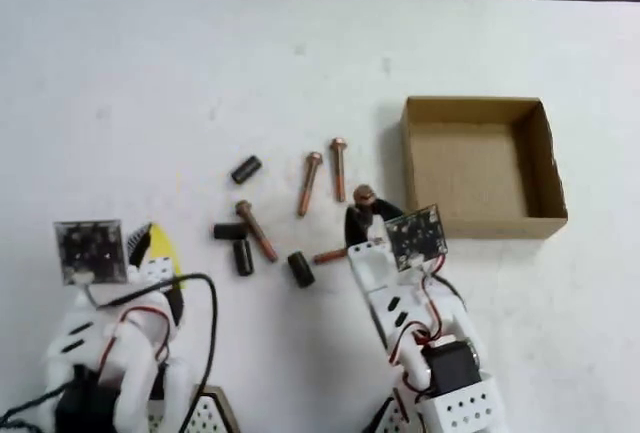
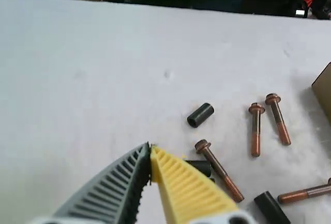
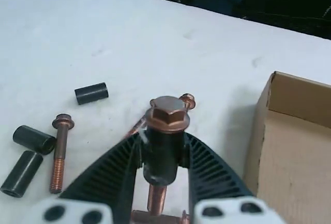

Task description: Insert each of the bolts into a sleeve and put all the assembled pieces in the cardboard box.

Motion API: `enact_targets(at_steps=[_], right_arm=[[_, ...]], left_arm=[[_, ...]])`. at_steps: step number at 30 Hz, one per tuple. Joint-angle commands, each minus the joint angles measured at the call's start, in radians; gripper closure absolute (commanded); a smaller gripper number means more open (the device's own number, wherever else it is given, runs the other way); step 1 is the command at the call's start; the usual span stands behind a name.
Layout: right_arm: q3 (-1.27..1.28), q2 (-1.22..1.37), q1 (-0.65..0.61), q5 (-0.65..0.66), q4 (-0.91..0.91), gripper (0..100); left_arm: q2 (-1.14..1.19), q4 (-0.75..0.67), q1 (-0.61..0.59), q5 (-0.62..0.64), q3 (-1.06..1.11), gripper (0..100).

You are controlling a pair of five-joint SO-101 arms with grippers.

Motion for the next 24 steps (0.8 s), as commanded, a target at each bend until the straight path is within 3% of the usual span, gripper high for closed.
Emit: enact_targets(at_steps=[1, 7, 14, 20, 24], right_arm=[[-0.101, -0.012, 0.082, 0.009, 0.013, 98.1], [-0.245, -0.01, 0.18, 0.084, 0.206, 98.2], [-0.428, 0.033, 0.297, 0.087, 0.305, 98.2], [-0.644, 0.302, 0.383, 0.091, 0.32, 98.2], [-0.775, 0.544, 0.417, 0.169, 0.321, 98.2]], left_arm=[[-0.002, -0.032, -0.008, -0.012, 0.078, 98], [-0.002, -0.137, -0.007, -0.006, 0.247, 98], [-0.002, -0.135, -0.004, -0.011, 0.338, 98], [-0.002, -0.135, -0.004, -0.011, 0.391, 98], [-0.002, -0.135, -0.004, -0.011, 0.413, 98]])
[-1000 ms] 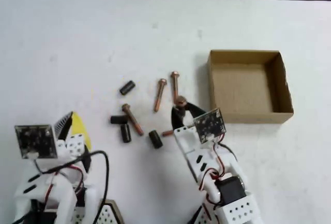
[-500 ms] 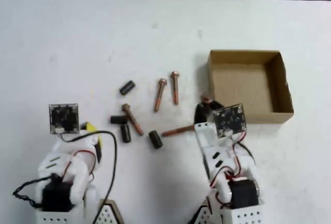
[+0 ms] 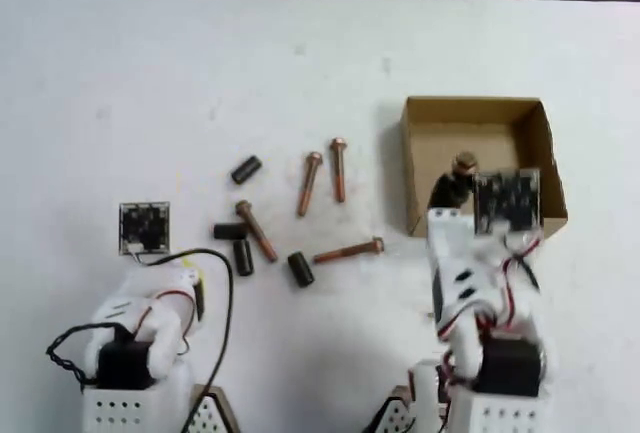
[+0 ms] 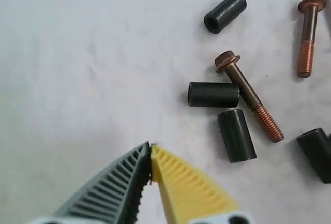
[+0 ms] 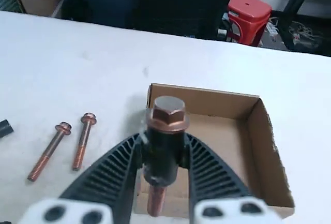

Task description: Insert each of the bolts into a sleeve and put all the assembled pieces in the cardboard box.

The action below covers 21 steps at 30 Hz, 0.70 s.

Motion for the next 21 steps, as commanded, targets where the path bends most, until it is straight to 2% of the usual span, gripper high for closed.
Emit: enact_targets(at_steps=[1, 21], right_arm=[[-0.184, 0.271, 0.039, 0.083, 0.001, 98.2], [-0.701, 1.307, 0.062, 0.091, 0.002, 98.1]], left_arm=[[-0.012, -0.032, -0.004, -0.011, 0.0, 98], [-0.012, -0.038, -0.004, -0.014, 0.075, 98]])
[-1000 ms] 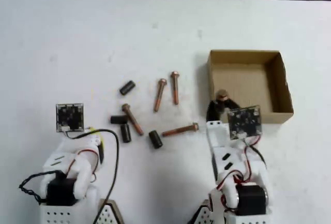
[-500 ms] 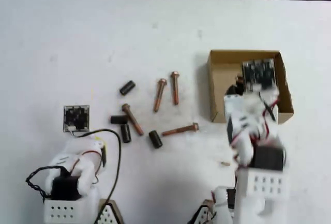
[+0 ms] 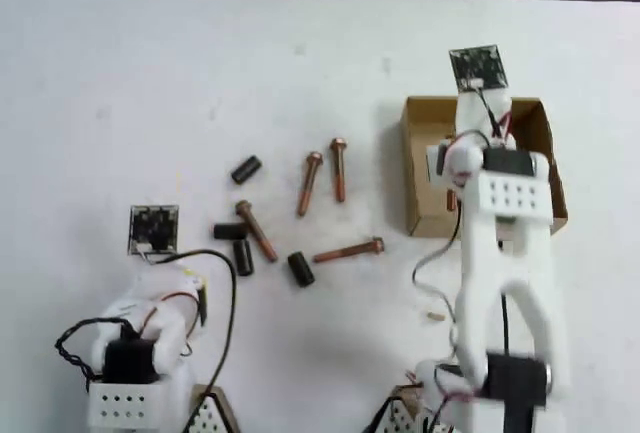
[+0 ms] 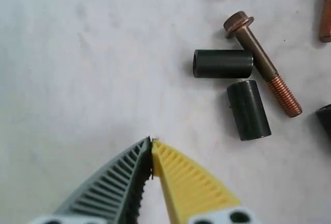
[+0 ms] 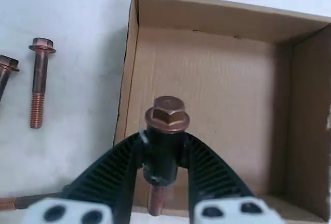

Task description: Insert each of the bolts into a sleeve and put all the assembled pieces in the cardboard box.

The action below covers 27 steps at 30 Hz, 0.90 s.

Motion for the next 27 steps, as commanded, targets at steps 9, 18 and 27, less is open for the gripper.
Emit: enact_targets(at_steps=[9, 18, 27], right_arm=[[-0.258, 0.303, 0.001, 0.011, -0.001, 98.1], [-0.359, 0.484, -0.033, 0.011, 0.002, 97.9], [-0.39, 0.541, -0.035, 0.008, 0.001, 78.6]], left_arm=[[-0.008, -0.038, -0.004, -0.011, -0.003, 98], [-0.008, -0.04, -0.005, -0.011, -0.003, 98], [-0.008, -0.04, -0.004, -0.011, -0.003, 98]])
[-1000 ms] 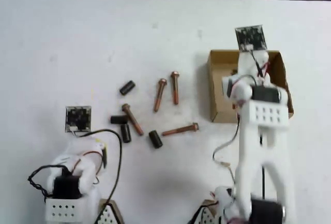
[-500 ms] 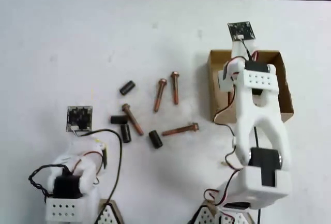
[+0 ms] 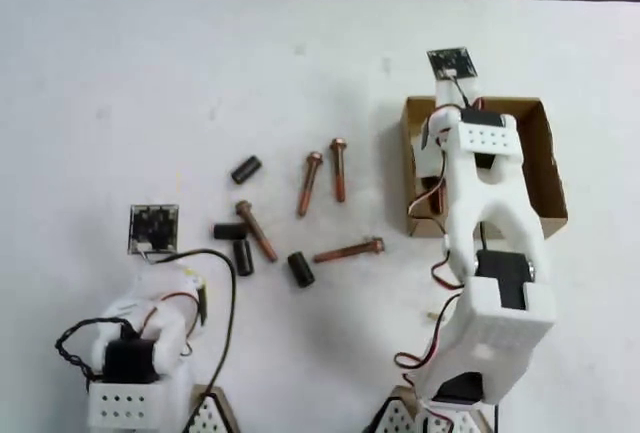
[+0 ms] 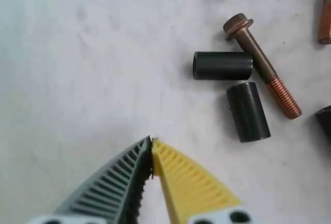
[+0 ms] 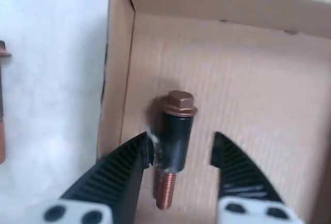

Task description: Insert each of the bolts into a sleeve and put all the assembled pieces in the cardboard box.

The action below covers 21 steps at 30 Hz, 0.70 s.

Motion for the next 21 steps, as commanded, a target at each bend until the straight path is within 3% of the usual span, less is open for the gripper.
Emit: enact_targets(at_steps=[1, 11, 21], right_arm=[[-0.052, -0.013, -0.015, 0.008, -0.001, 78.6], [-0.051, -0.22, -0.024, 0.005, 0.053, 78.6], [-0.048, -0.521, -0.174, 0.003, 0.268, 78.6]], left_arm=[[-0.008, -0.031, -0.004, -0.011, -0.003, 98], [-0.008, -0.031, -0.004, -0.011, -0.003, 98], [-0.008, -0.025, -0.002, -0.011, -0.003, 98]])
